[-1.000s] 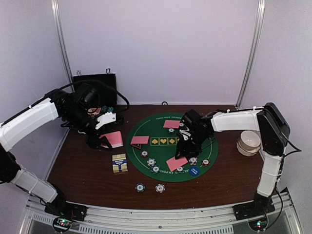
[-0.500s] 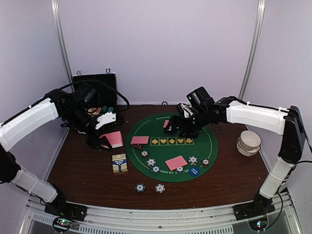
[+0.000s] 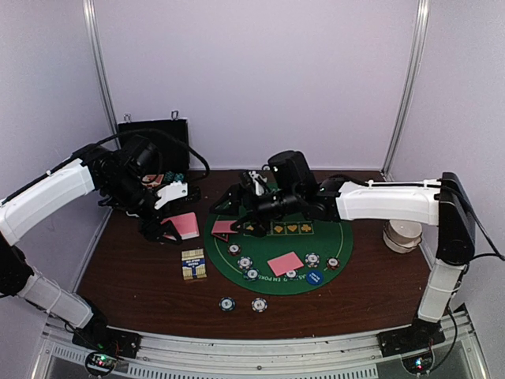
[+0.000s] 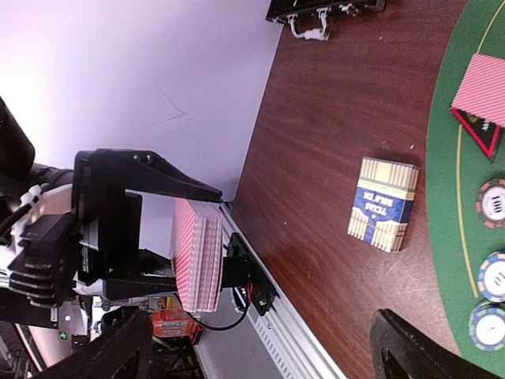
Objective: Distribute texas hold em gaming equipment
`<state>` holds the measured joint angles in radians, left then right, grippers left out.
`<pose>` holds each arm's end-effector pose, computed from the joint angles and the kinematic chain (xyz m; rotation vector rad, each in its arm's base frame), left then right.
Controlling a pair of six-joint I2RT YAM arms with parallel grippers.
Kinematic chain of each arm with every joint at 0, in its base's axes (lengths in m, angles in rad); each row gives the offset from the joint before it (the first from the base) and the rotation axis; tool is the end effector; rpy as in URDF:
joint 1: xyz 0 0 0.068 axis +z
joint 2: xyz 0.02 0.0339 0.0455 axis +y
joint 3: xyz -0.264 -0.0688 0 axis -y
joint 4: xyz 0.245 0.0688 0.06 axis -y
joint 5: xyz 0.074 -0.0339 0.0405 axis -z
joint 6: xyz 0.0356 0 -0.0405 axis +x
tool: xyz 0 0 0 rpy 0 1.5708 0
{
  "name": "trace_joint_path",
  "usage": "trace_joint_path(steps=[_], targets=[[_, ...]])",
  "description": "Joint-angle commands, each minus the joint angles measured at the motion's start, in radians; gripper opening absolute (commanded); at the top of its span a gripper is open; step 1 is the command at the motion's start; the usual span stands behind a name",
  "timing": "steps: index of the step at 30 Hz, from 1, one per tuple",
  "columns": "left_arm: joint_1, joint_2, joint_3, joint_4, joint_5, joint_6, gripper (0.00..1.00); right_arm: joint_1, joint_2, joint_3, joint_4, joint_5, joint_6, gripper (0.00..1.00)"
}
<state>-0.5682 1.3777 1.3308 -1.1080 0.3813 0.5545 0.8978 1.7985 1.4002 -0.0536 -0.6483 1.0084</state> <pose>0.2121 -0.1511 0.3231 1.5210 2.2135 -0.5218 0.2455 0.3424 0.2863 -0.3739 2.4399 1.7031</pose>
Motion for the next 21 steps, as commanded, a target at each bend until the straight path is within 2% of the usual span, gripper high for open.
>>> trace_joint_path(steps=[1,8,21], targets=[[0.005,-0.015,0.019,0.025,0.026,-0.011,0.00,0.028,0.060,0.040,0.183,-0.043,0.121,0.99],[0.005,-0.014,0.019,0.025,0.026,-0.008,0.00,0.072,0.142,0.119,0.257,-0.070,0.166,0.99],[0.005,-0.019,0.018,0.024,0.026,-0.008,0.00,0.116,0.270,0.235,0.293,-0.124,0.223,0.96]])
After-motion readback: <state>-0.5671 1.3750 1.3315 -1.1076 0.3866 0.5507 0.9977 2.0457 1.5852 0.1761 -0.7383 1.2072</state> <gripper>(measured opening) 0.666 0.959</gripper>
